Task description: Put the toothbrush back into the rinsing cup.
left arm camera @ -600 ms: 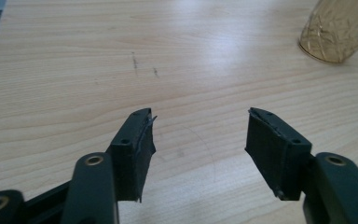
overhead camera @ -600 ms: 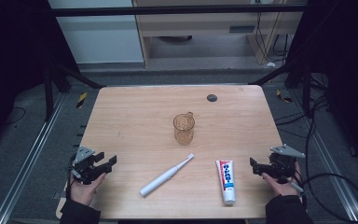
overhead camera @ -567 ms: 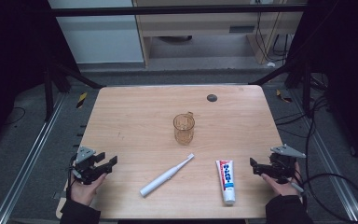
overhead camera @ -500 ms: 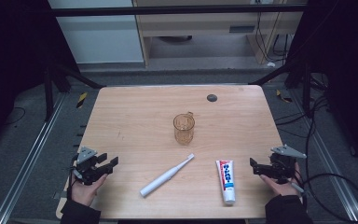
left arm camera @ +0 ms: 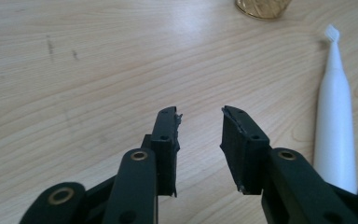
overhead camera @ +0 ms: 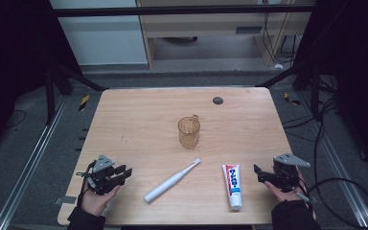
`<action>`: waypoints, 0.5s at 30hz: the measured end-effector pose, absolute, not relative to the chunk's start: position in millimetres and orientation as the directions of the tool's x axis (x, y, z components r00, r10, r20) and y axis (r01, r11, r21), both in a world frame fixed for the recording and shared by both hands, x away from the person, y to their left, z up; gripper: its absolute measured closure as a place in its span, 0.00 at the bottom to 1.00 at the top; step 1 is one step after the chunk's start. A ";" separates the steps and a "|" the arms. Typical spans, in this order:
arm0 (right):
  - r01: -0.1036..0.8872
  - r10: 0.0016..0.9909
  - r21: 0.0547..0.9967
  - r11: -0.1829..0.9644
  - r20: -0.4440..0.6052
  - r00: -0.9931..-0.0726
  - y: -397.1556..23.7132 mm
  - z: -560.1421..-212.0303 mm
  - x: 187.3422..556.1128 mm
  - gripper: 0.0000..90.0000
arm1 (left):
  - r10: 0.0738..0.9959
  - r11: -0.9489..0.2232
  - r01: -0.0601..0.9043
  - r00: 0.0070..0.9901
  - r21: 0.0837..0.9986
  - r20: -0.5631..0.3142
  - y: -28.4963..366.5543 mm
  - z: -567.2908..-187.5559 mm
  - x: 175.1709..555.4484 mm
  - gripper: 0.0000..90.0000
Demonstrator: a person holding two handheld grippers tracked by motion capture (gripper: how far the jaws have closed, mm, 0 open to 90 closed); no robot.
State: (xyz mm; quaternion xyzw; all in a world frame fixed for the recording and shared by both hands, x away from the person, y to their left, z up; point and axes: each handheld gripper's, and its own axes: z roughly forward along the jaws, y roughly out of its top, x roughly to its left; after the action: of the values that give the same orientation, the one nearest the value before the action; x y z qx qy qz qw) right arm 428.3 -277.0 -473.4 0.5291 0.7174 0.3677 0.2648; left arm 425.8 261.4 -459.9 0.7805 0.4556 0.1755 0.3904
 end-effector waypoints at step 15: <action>0.565 0.947 0.805 0.182 0.012 -0.322 -274.7 -476.3 427.9 0.27 | 0.769 -0.408 0.586 0.634 0.700 -0.082 229.2 -471.0 419.3 0.87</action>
State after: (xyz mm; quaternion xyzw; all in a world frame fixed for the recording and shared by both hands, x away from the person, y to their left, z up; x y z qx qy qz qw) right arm 427.9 -274.7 -476.3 0.5220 0.7241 0.3695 0.2582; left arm 419.3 229.2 -471.0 0.8292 0.4085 0.1275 0.3595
